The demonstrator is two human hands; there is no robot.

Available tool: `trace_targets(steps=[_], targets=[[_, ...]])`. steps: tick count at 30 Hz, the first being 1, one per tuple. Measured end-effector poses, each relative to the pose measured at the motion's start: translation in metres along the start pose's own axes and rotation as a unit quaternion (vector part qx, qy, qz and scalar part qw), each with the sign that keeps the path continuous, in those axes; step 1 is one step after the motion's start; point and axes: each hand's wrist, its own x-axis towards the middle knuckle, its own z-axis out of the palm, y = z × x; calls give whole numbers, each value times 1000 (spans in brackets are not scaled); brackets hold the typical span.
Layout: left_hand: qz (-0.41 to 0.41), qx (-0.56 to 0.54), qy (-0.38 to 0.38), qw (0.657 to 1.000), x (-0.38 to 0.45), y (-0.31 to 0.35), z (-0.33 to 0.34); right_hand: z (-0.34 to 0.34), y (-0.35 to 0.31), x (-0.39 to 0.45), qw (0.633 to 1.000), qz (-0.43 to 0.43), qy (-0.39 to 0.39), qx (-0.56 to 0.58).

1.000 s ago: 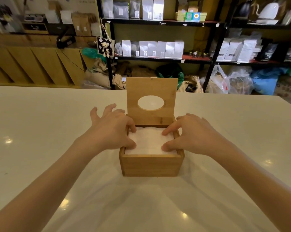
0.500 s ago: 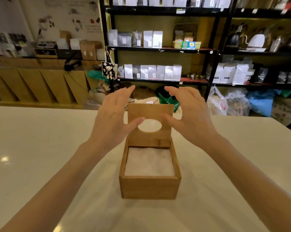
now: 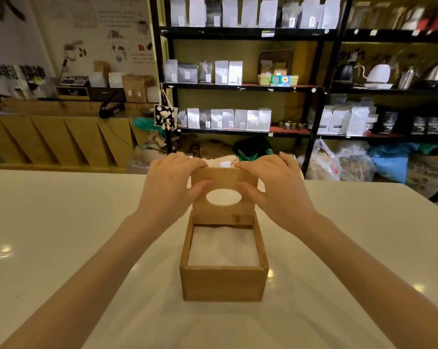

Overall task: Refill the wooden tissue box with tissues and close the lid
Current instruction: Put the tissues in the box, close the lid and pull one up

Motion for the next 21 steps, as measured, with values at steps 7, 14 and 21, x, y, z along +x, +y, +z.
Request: trace_targets(steps=[7,14,21], targets=[[25,-27,0,999,-33,15,-17,-11,-11,-27,996,-24,37,78],[102,-6,5,995,-74,16,-22,-12,-17,-69,994,-85,33,67],[97,-32,-12,995,-104,13,-5,-2,-18,-95,994,-79,15,75]])
